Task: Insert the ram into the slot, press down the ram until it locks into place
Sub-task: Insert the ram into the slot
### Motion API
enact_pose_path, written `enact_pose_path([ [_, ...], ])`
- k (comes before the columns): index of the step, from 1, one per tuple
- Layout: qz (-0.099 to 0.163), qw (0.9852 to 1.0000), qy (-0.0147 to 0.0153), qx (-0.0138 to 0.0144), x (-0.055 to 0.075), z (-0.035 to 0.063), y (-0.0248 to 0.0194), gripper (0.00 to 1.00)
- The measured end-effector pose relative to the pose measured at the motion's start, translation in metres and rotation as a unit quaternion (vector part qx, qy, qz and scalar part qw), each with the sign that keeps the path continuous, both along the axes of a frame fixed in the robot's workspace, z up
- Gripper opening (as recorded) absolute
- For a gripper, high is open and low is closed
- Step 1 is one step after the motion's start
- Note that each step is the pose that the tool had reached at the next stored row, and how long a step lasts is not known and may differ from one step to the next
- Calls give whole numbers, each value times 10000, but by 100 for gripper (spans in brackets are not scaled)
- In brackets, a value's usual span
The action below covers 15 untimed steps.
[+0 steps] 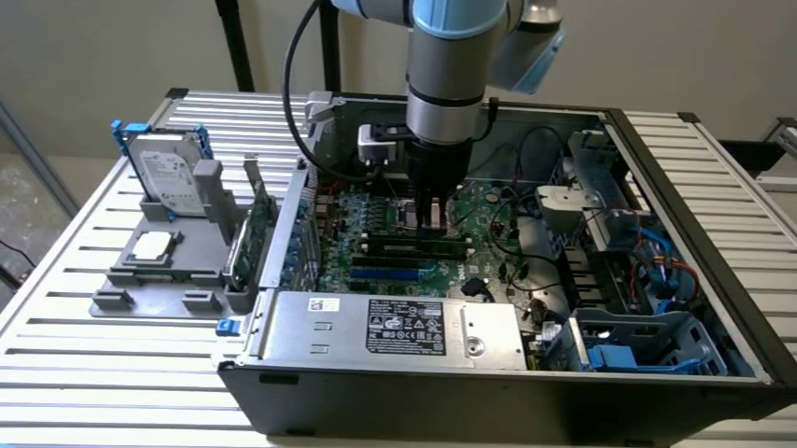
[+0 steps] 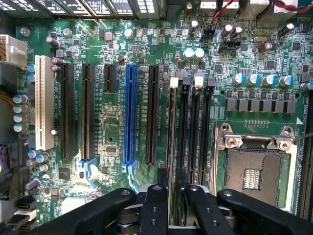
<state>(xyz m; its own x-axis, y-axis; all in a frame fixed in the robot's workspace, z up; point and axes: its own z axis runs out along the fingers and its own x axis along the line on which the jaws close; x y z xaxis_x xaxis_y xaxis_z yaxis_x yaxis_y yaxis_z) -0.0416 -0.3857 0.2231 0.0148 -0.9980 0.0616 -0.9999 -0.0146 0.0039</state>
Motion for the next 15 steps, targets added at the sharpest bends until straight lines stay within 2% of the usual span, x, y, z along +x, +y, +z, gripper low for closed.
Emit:
enact_pose_path([
  [6, 0, 10000, 40, -1, 0, 128, 0, 22],
  [8, 0, 10000, 45, 0, 0, 152, 0, 13],
  [15, 0, 10000, 47, 0, 0, 163, 0, 11],
])
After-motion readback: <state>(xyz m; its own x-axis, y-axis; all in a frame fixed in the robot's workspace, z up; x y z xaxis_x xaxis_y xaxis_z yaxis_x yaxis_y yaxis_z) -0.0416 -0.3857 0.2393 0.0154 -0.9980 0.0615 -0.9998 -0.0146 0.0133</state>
